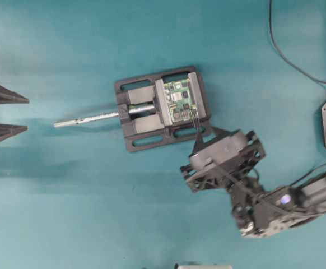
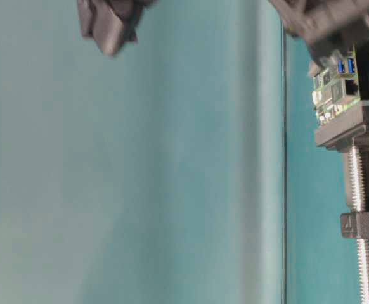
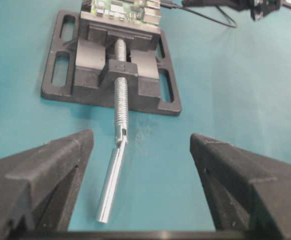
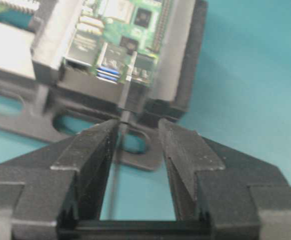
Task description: Insert the USB into the fixed PCB.
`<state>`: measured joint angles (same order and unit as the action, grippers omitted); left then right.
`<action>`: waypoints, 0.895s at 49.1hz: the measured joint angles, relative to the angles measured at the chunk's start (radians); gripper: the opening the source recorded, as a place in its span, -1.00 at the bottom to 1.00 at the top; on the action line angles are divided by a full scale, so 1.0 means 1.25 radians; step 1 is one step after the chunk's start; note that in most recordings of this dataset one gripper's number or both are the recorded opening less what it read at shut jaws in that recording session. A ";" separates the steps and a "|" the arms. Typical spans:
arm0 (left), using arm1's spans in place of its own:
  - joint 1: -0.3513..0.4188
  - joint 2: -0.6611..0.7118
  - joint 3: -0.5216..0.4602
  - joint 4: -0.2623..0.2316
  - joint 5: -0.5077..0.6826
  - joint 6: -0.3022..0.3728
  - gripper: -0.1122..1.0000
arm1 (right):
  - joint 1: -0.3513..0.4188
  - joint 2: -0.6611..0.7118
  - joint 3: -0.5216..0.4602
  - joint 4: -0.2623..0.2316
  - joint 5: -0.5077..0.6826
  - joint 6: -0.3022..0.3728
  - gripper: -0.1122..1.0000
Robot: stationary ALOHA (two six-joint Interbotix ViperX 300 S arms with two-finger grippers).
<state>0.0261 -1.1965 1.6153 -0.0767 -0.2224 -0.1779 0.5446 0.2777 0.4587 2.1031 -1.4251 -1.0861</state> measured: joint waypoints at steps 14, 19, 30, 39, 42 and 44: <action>0.000 0.000 0.000 0.000 0.000 0.000 0.91 | 0.007 -0.198 0.209 -0.059 0.173 0.000 0.02; 0.000 0.000 0.000 0.001 0.000 0.000 0.91 | 0.006 -0.290 0.286 -0.118 0.234 -0.002 0.01; 0.000 0.000 0.000 0.001 0.000 0.000 0.91 | -0.038 -0.493 0.442 -0.254 0.417 0.001 -0.01; 0.000 0.000 0.000 0.000 0.000 0.000 0.91 | -0.121 -0.561 0.530 -0.376 0.615 -0.007 -0.14; 0.000 0.000 0.000 0.000 0.000 0.001 0.91 | -0.155 -0.578 0.552 -0.432 0.681 -0.007 -0.20; 0.000 0.000 0.000 0.001 0.000 0.000 0.91 | -0.175 -0.592 0.563 -0.465 0.717 -0.007 -0.24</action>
<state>0.0261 -1.1965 1.6153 -0.0752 -0.2224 -0.1779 0.3252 -0.4617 1.1628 1.5217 -0.5292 -1.0953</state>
